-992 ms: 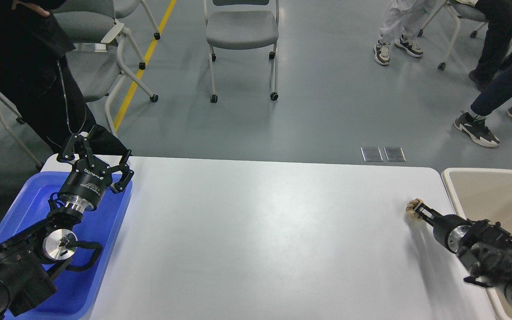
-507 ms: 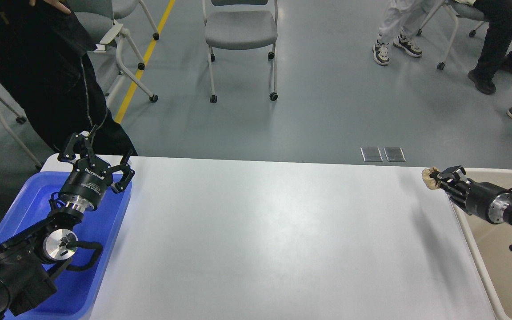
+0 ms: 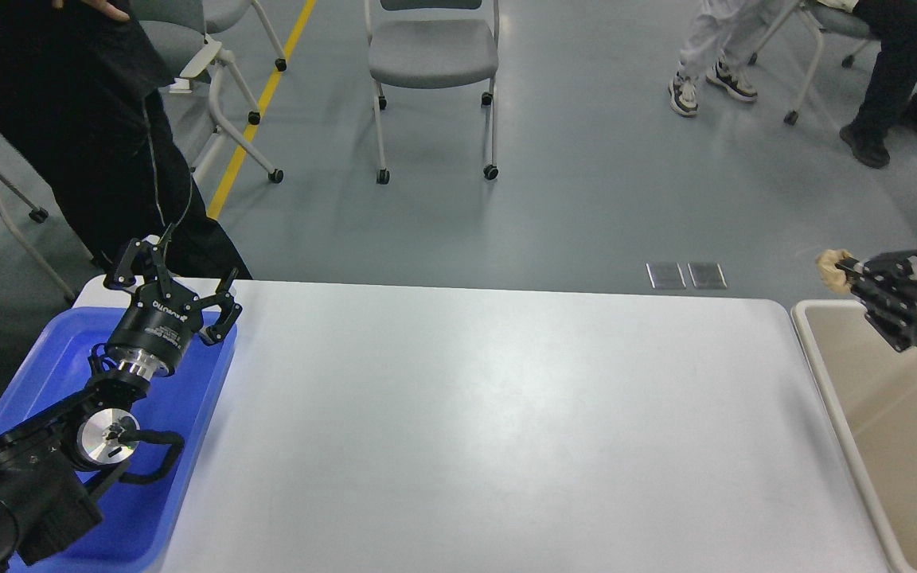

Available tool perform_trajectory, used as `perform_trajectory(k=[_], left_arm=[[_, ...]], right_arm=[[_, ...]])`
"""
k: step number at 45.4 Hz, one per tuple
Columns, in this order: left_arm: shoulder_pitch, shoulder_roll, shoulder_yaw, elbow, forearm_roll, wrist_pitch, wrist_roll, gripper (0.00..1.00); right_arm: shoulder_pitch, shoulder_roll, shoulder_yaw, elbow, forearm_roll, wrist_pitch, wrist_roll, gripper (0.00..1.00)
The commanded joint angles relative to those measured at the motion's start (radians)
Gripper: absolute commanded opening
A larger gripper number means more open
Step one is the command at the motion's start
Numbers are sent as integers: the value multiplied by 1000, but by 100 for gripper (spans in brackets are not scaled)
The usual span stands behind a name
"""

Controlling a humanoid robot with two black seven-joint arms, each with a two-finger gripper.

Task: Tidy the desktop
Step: 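Lift the paper ball and carry it over the beige bin, then release the paper ball into the beige bin with the right gripper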

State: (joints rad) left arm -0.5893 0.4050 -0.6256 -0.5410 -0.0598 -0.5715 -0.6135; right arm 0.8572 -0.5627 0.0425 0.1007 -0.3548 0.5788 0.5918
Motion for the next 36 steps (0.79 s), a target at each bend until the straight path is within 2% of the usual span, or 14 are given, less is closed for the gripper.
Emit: perform_trajectory(k=[1,7,20,26,36], left_arm=[[0,0,0,1,-2,1,0,98],[0,0,0,1,-2,1,0,98],[0,0,0,1,-2,-1,0,98],[2,0,0,1,-2,1,-2,98],[2,0,0,1,-2,1,-2,98]], right_arm=[[-35,-229,204,243,2,-7,-13,0],[-92,-295,347,324,-9,-68,-27,0],[-270,-322,775,439,-33,-86,-164,0],[-362,-292,1000,490,-124,-111,-205,0],[-461,-163,1382,488,-321,-165,-277,0]])
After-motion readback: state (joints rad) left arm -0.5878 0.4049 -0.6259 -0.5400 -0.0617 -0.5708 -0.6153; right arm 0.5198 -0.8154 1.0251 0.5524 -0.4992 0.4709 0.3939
